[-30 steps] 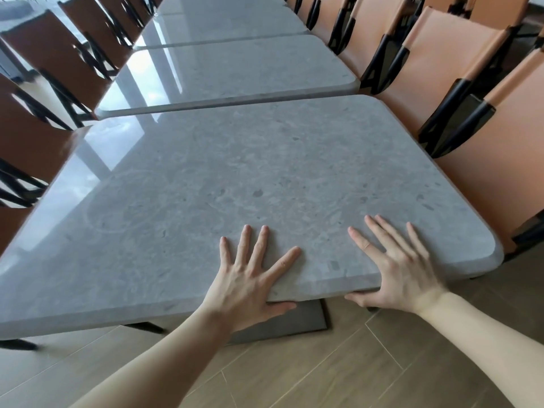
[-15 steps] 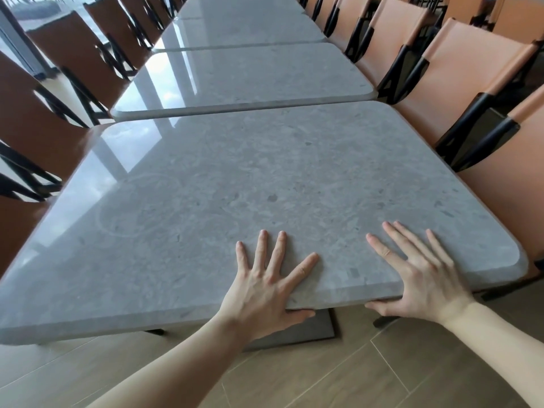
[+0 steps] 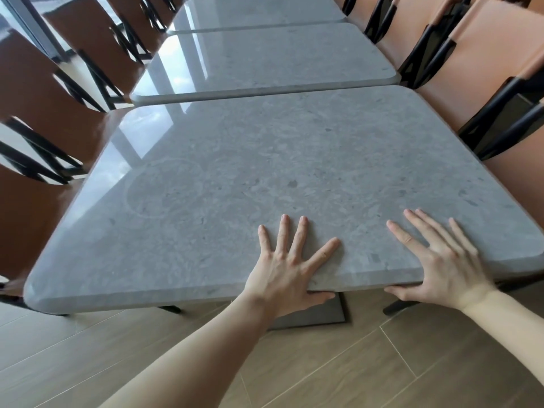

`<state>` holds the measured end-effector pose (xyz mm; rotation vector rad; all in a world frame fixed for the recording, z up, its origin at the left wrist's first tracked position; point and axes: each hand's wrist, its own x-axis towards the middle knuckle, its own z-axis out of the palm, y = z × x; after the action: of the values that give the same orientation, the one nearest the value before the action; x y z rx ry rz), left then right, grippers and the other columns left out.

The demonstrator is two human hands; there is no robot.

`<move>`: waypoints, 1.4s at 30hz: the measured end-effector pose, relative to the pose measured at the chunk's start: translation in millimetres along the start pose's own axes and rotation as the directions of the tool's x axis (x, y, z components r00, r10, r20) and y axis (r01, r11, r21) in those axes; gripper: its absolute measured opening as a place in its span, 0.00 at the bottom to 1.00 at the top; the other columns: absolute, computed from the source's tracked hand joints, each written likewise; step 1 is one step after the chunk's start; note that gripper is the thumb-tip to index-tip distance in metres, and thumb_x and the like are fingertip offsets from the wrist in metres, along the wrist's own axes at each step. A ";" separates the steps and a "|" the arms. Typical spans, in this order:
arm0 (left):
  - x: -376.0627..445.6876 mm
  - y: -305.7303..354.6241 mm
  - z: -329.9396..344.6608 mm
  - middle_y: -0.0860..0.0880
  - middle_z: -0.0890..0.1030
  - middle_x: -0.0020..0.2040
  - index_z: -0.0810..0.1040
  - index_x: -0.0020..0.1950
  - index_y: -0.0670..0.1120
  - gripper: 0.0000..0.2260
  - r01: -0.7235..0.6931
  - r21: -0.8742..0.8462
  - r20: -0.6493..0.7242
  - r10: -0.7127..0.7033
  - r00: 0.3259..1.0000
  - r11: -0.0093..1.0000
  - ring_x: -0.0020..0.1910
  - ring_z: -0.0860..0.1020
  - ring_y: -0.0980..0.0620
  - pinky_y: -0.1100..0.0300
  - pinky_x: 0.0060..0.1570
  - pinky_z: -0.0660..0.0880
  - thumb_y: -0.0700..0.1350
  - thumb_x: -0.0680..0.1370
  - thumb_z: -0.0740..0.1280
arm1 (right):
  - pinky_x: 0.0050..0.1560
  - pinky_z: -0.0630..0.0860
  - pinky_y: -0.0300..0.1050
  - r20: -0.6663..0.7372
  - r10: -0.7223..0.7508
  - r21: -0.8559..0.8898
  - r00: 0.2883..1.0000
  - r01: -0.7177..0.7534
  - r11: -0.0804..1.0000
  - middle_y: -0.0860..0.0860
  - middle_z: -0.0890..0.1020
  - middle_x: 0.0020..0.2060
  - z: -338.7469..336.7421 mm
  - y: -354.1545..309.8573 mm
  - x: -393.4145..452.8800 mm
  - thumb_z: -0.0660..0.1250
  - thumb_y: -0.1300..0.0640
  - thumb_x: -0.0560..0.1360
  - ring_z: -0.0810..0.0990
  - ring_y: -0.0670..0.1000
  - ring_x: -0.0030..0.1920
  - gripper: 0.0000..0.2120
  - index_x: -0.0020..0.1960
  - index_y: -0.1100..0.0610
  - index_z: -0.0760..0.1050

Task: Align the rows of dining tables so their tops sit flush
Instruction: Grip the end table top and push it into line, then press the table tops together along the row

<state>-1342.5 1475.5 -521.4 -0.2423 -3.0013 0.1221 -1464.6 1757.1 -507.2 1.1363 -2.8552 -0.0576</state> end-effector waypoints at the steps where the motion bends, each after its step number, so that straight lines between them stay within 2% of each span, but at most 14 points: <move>1: -0.1 -0.5 0.8 0.34 0.62 0.78 0.54 0.80 0.60 0.41 0.001 0.000 -0.002 -0.001 1.000 1.000 0.74 0.62 0.26 0.21 0.62 0.62 0.75 0.70 0.54 | 0.69 0.63 0.76 0.000 0.000 0.000 1.000 0.000 1.000 0.61 0.68 0.76 0.6 -0.5 0.3 0.59 0.19 0.60 0.69 0.62 0.75 0.55 0.78 0.51 0.66; 6: -1.4 -2.3 1.7 0.35 0.60 0.79 0.53 0.80 0.61 0.42 0.010 -0.011 0.003 -0.010 1.000 1.000 0.75 0.60 0.26 0.22 0.64 0.60 0.75 0.70 0.57 | 0.70 0.62 0.76 0.007 0.015 0.002 1.000 -0.015 1.000 0.61 0.68 0.76 -0.8 -3.3 1.9 0.59 0.19 0.60 0.67 0.62 0.75 0.56 0.79 0.51 0.64; 12: -2.9 -3.0 -3.7 0.36 0.55 0.81 0.48 0.81 0.63 0.43 0.038 -0.055 0.082 -0.033 0.996 0.998 0.78 0.53 0.28 0.22 0.67 0.54 0.75 0.71 0.60 | 0.73 0.57 0.75 0.102 0.051 0.025 0.994 -0.054 0.998 0.58 0.64 0.78 -8.7 -7.2 2.6 0.59 0.18 0.59 0.61 0.59 0.79 0.57 0.80 0.48 0.59; 16: -2.8 -3.1 -19.4 0.39 0.45 0.82 0.42 0.80 0.65 0.37 0.069 -0.129 0.219 -0.039 0.975 0.989 0.80 0.43 0.31 0.24 0.70 0.46 0.74 0.75 0.53 | 0.77 0.48 0.71 0.207 0.090 0.051 0.974 -0.103 0.993 0.55 0.55 0.81 -15.7 -7.7 2.7 0.57 0.17 0.58 0.50 0.55 0.81 0.59 0.81 0.45 0.52; 18: -0.1 -5.6 -34.9 0.42 0.44 0.83 0.44 0.79 0.66 0.32 0.099 -0.178 0.303 -0.041 0.952 0.979 0.80 0.41 0.35 0.28 0.73 0.44 0.72 0.78 0.47 | 0.78 0.42 0.68 0.278 0.113 0.049 0.954 -0.132 0.990 0.53 0.47 0.82 -24.3 -10.1 5.4 0.56 0.17 0.58 0.42 0.54 0.82 0.60 0.82 0.43 0.46; 21: 2.5 -18.2 -66.3 0.46 0.49 0.83 0.54 0.81 0.61 0.29 0.196 -0.260 0.379 -0.087 0.921 0.945 0.81 0.48 0.42 0.39 0.77 0.48 0.68 0.80 0.46 | 0.78 0.40 0.65 0.457 0.148 0.001 0.877 -0.167 0.986 0.54 0.39 0.81 -47.4 -20.1 17.8 0.61 0.20 0.62 0.36 0.57 0.81 0.59 0.81 0.44 0.38; 24: -6.3 -36.3 -97.4 0.49 0.54 0.82 0.60 0.79 0.58 0.28 0.363 -0.331 0.368 -0.235 0.900 0.871 0.78 0.60 0.44 0.48 0.76 0.57 0.66 0.81 0.46 | 0.78 0.48 0.64 0.620 0.177 -0.027 0.764 -0.204 0.979 0.60 0.38 0.80 -74.1 -36.6 35.1 0.69 0.31 0.67 0.37 0.62 0.81 0.58 0.81 0.51 0.38; 25: -11.3 -43.9 -106.9 0.51 0.57 0.81 0.62 0.78 0.58 0.26 0.424 -0.359 0.362 -0.295 0.884 0.831 0.76 0.64 0.45 0.49 0.74 0.60 0.65 0.82 0.47 | 0.78 0.53 0.62 0.658 0.191 -0.014 0.728 -0.242 0.970 0.61 0.41 0.80 -82.0 -42.5 43.0 0.70 0.34 0.69 0.40 0.63 0.81 0.56 0.81 0.53 0.40; 27: -21.5 -60.2 -125.9 0.52 0.61 0.78 0.66 0.75 0.57 0.23 0.519 -0.420 0.339 -0.402 0.850 0.744 0.72 0.69 0.46 0.49 0.70 0.66 0.63 0.83 0.50 | 0.74 0.63 0.57 0.701 0.200 0.063 0.685 -0.338 0.939 0.62 0.51 0.78 -100.5 -56.0 62.2 0.70 0.38 0.72 0.53 0.63 0.79 0.49 0.81 0.56 0.48; 29: -31.0 -77.0 -146.7 0.53 0.66 0.75 0.69 0.73 0.55 0.22 0.572 -0.474 0.294 -0.493 0.819 0.669 0.69 0.72 0.48 0.49 0.67 0.69 0.61 0.84 0.51 | 0.67 0.70 0.52 0.687 0.144 0.194 0.712 -0.370 0.909 0.59 0.60 0.75 -123.8 -74.0 83.1 0.70 0.43 0.74 0.65 0.60 0.73 0.38 0.78 0.55 0.59; 31: -39.5 -93.4 -169.7 0.52 0.69 0.72 0.71 0.71 0.53 0.21 0.594 -0.530 0.244 -0.562 0.790 0.605 0.67 0.74 0.49 0.52 0.64 0.71 0.60 0.84 0.52 | 0.64 0.71 0.47 0.620 0.080 0.322 0.781 -0.346 0.881 0.57 0.65 0.74 -153.4 -97.7 103.3 0.70 0.46 0.77 0.72 0.57 0.69 0.32 0.76 0.54 0.63; 35: -52.3 -123.4 -222.3 0.51 0.72 0.69 0.73 0.70 0.52 0.19 0.569 -0.646 0.142 -0.652 0.745 0.509 0.60 0.76 0.53 0.59 0.56 0.69 0.57 0.85 0.54 | 0.65 0.69 0.45 0.440 -0.023 0.574 0.898 -0.262 0.776 0.55 0.73 0.72 -219.3 -153.2 136.4 0.71 0.50 0.77 0.73 0.55 0.70 0.26 0.72 0.54 0.70; 38: -63.9 -139.6 -264.7 0.50 0.76 0.66 0.76 0.68 0.50 0.17 0.494 -0.757 0.047 -0.718 0.694 0.427 0.57 0.73 0.59 0.62 0.56 0.66 0.54 0.85 0.55 | 0.62 0.71 0.45 0.328 -0.070 0.731 0.942 -0.206 0.651 0.55 0.76 0.69 -265.2 -193.4 150.0 0.72 0.54 0.77 0.76 0.54 0.66 0.22 0.69 0.54 0.73; 42: -92.0 -154.6 -311.7 0.53 0.80 0.60 0.79 0.62 0.50 0.21 0.323 -0.889 -0.046 -0.766 0.642 0.325 0.59 0.79 0.52 0.53 0.61 0.73 0.59 0.81 0.54 | 0.55 0.73 0.41 0.200 -0.092 0.865 0.976 -0.131 0.484 0.52 0.78 0.63 -318.9 -246.2 147.6 0.71 0.55 0.78 0.79 0.50 0.60 0.17 0.66 0.53 0.76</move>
<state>-1234.6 1330.1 -210.4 0.6648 -2.1763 -1.2741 -1378.4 1473.8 -196.7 1.2170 -3.0801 1.5786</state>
